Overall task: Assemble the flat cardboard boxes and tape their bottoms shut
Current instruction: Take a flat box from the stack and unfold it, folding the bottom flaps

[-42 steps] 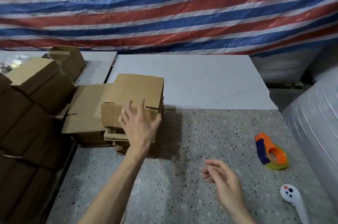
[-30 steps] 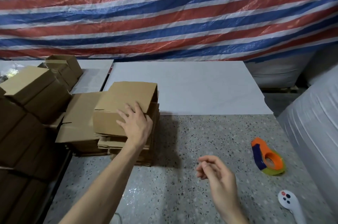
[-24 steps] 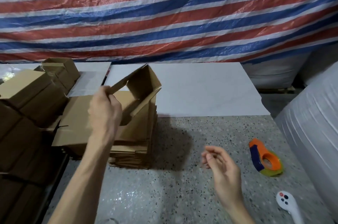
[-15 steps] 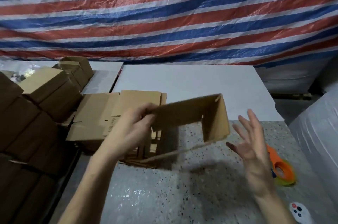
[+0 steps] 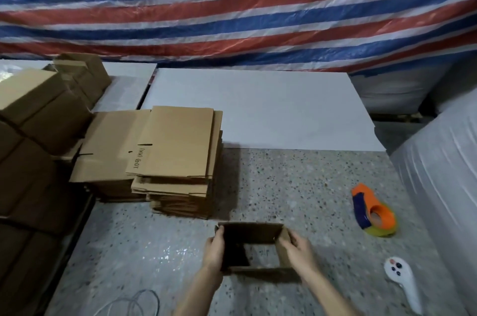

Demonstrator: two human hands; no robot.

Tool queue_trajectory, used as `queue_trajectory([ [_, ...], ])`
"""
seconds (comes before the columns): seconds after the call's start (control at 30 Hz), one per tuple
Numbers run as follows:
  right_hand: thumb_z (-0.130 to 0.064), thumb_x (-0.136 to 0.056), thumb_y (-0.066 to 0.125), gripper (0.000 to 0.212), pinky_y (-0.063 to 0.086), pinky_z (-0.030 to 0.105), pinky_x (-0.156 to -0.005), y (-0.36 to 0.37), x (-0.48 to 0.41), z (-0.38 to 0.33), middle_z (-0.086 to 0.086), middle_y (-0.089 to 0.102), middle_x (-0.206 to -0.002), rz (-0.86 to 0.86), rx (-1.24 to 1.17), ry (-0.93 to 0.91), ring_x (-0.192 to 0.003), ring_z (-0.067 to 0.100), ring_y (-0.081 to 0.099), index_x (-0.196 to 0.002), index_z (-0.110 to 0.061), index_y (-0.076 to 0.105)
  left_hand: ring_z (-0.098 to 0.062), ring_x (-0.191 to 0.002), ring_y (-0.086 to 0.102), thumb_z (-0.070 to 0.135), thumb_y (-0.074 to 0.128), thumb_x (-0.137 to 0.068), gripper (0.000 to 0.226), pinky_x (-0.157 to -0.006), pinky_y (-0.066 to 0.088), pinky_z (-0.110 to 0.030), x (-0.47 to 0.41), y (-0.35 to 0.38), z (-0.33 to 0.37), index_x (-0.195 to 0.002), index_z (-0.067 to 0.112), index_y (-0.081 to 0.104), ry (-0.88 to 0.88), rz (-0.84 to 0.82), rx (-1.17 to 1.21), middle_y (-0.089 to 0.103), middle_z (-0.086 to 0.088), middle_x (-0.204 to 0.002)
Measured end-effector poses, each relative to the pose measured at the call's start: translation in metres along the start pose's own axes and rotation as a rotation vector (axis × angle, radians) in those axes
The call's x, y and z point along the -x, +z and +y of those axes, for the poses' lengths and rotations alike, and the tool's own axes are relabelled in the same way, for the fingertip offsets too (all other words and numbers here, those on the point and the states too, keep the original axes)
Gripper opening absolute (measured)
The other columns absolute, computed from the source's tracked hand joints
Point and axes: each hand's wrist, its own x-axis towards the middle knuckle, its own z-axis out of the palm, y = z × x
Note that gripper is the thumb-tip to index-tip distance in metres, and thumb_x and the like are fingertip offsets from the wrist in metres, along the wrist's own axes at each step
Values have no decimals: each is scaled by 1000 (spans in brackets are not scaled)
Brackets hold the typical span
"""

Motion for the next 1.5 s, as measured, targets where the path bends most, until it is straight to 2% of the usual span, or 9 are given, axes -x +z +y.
queue_trajectory([
  [0.13,-36,-105,48,45,31,21,-94,8,6,-4,-2,55,-143,-17,50,2,-123,14,52,-146,-19,49,-33,-104,64,53,50,-97,54,-76,50,-38,-13,6,8,-130,11,55,12,30,105,67,-17,-117],
  [0.3,-37,-105,48,49,28,23,-99,7,6,-4,1,47,-152,-48,-170,57,-141,20,40,-150,-16,44,-22,-92,67,43,53,-96,45,-62,53,-30,-2,-4,11,-131,15,56,65,-41,-12,72,-10,-110],
  [0.43,-35,-101,48,53,40,36,-102,10,-1,6,11,48,-150,-147,-576,161,-135,25,45,-150,-16,44,-22,-110,60,40,52,-100,40,-90,51,-38,-5,-14,3,-135,21,51,172,-100,-144,62,-7,-127],
  [0.57,-30,-97,60,51,57,36,-76,6,-3,6,0,66,-131,-241,-719,199,-109,18,68,-146,-30,46,-16,-92,63,50,72,-87,41,-71,48,-26,-8,-13,5,-105,15,60,377,85,-574,68,-4,-105],
  [0.73,-36,-80,76,56,59,40,-66,-6,-6,3,-7,68,-115,-306,-572,187,-99,22,68,-128,-46,50,-15,-81,62,52,70,-87,44,-56,44,-20,-7,-1,9,-99,11,60,416,204,-596,67,-2,-93],
  [0.93,-32,-74,85,58,50,38,-92,-4,-8,17,-16,58,-118,-224,-323,66,-108,11,59,-120,-48,53,-27,-95,61,42,67,-93,44,-91,53,-42,-12,24,4,-110,4,51,337,216,-354,64,-11,-101],
  [1.17,-24,-64,95,84,52,28,-72,10,-18,7,-2,65,-109,-137,-142,89,-97,15,62,-129,-32,43,-39,-102,68,41,64,-87,50,-87,58,-48,-15,-10,7,-120,4,61,102,-175,-71,70,-24,-110],
  [1.33,-37,-69,91,106,44,38,-108,15,-33,7,10,54,-143,-137,9,145,-128,28,52,-153,-20,30,-25,-103,60,52,87,-47,78,-81,47,-38,-21,-50,-7,-114,15,73,142,-342,64,72,-3,-108],
  [1.5,-65,-74,75,108,37,43,-108,19,-29,12,6,41,-152,-185,-75,173,-134,28,44,-158,-28,17,-25,-140,41,69,82,-62,91,-116,30,-52,-22,-62,-21,-142,39,49,56,-396,-64,52,2,-147],
])
